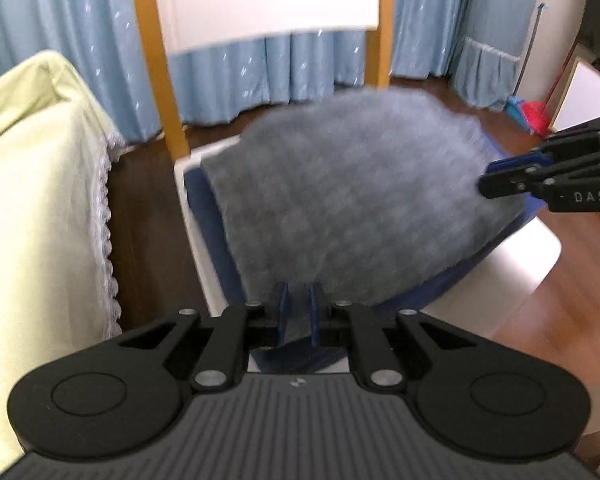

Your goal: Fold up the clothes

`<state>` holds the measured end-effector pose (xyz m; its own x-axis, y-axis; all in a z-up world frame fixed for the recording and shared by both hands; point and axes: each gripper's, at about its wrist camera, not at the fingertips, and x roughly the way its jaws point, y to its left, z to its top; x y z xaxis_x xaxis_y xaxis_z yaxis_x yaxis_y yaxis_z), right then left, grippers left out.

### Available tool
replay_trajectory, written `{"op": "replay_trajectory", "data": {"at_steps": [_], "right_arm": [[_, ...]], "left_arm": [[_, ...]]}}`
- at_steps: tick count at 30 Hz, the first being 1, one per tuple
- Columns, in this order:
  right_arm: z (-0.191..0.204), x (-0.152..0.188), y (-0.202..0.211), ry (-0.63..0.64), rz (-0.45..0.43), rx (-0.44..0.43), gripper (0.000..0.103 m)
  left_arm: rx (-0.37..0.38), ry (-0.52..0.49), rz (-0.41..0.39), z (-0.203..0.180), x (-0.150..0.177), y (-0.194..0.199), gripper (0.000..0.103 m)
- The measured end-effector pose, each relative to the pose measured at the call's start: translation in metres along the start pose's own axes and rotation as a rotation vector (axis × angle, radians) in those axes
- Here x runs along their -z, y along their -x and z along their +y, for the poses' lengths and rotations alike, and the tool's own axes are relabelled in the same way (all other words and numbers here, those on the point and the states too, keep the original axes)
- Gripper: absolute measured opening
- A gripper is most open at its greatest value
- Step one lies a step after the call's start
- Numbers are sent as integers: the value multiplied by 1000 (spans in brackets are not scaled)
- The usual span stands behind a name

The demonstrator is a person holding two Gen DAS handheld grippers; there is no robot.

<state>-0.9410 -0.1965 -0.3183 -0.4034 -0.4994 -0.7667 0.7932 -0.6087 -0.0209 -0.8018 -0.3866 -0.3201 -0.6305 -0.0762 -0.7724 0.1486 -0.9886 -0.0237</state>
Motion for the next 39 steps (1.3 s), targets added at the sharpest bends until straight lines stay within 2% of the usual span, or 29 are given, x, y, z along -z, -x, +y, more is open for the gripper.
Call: {"op": "replay_trajectory", "data": {"at_steps": [3, 7, 12, 14, 16, 18, 22, 27, 28, 30, 32, 34, 39], "right_arm": [[-8, 8, 0, -33, -17, -8, 12], [-7, 2, 23, -60, -63, 0, 13], [-17, -13, 19, -109, -129, 37, 14], [-30, -25, 5, -159, -175, 61, 14], [-45, -33, -18, -194, -132, 94, 15], [-55, -32, -36, -230, -68, 97, 15], [-54, -36, -23, -227, -117, 91, 15], [-59, -59, -22, -210, -195, 79, 16], [-59, -63, -26, -204, -196, 82, 16], [-61, -70, -40, -190, -171, 78, 25], [-67, -69, -64, -176, -93, 97, 25], [-72, -63, -74, -170, -70, 109, 24], [-75, -64, -58, -174, -109, 122, 24]], "left_arm": [[2, 3, -25, 0, -3, 10, 13], [8, 28, -29, 4, -10, 28, 13], [4, 47, -74, 19, -42, 4, 13], [36, 63, -62, 25, -54, -17, 14], [48, 78, -19, 30, -57, -38, 17], [51, 87, -26, 33, -59, -41, 17], [30, 79, -61, 33, -68, -26, 17], [-38, 95, -3, 34, -89, -47, 17], [-53, 96, 12, 33, -92, -54, 17], [-78, 106, 37, 33, -96, -64, 17], [-94, 111, 51, 32, -98, -69, 17], [-107, 117, 65, 33, -101, -72, 17], [-125, 125, 80, 35, -111, -66, 17]]}}
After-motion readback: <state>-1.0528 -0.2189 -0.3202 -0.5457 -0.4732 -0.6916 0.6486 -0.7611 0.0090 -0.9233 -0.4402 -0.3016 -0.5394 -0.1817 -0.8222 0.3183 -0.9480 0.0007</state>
